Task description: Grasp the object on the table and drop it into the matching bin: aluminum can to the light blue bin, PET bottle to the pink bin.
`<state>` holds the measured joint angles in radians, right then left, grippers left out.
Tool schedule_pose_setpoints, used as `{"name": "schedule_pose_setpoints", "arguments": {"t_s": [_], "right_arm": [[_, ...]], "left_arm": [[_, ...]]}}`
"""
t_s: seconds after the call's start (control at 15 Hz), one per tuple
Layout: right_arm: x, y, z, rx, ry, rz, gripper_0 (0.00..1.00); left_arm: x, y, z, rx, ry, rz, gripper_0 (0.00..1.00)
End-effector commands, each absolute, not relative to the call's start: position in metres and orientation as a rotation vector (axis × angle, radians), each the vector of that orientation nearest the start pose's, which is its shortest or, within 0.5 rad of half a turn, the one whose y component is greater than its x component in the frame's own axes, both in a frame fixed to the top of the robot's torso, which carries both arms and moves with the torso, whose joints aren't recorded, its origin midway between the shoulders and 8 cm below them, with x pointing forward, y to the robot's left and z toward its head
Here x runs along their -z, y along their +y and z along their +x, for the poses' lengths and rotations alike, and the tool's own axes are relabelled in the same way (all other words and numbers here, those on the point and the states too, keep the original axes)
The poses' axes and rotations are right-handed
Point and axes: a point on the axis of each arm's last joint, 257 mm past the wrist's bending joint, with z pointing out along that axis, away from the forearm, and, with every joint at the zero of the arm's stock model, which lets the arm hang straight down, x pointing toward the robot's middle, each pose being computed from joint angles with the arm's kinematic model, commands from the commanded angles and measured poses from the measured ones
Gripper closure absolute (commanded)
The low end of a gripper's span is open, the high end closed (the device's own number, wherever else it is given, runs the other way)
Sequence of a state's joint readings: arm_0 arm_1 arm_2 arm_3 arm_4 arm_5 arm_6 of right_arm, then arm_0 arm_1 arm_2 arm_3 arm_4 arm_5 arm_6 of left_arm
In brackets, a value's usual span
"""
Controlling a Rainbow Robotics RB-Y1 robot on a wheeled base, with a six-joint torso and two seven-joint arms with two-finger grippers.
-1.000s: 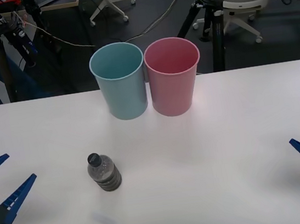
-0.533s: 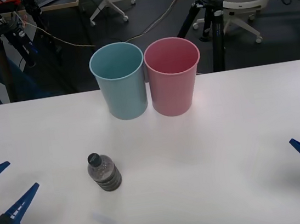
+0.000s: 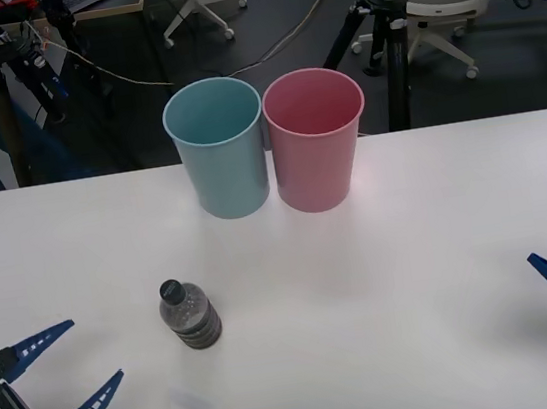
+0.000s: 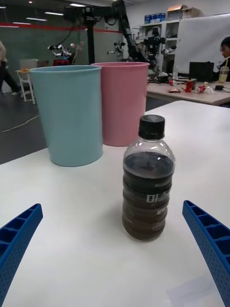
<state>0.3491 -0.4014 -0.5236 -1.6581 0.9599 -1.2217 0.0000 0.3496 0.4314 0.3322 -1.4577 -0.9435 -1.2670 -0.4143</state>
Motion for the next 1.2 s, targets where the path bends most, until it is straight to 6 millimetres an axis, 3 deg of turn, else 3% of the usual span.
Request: {"name": "schedule_pose_setpoints", "arguments": {"t_s": [0.07, 0.33, 0.53, 0.93, 1.2], "right_arm": [[0.169, -0.330, 0.342, -0.567, 1.441, -0.465, 0.00], [0.169, -0.330, 0.342, -0.567, 1.441, -0.465, 0.00], [0.169, -0.330, 0.342, -0.567, 1.441, -0.465, 0.00], [0.169, -0.330, 0.342, -0.567, 1.441, -0.465, 0.00], [0.169, -0.330, 0.342, -0.567, 1.441, -0.465, 0.00]], "left_arm": [[0.271, 0.273, 0.317, 0.513, 1.432, 0.737, 0.00], [0.290, 0.247, 0.309, 0.583, 1.437, 0.752, 0.00], [0.296, 0.238, 0.315, 0.600, 1.432, 0.759, 0.00], [0.307, 0.245, 0.351, 0.581, 1.436, 0.742, 0.00], [0.312, 0.232, 0.367, 0.580, 1.437, 0.741, 0.00]]}}
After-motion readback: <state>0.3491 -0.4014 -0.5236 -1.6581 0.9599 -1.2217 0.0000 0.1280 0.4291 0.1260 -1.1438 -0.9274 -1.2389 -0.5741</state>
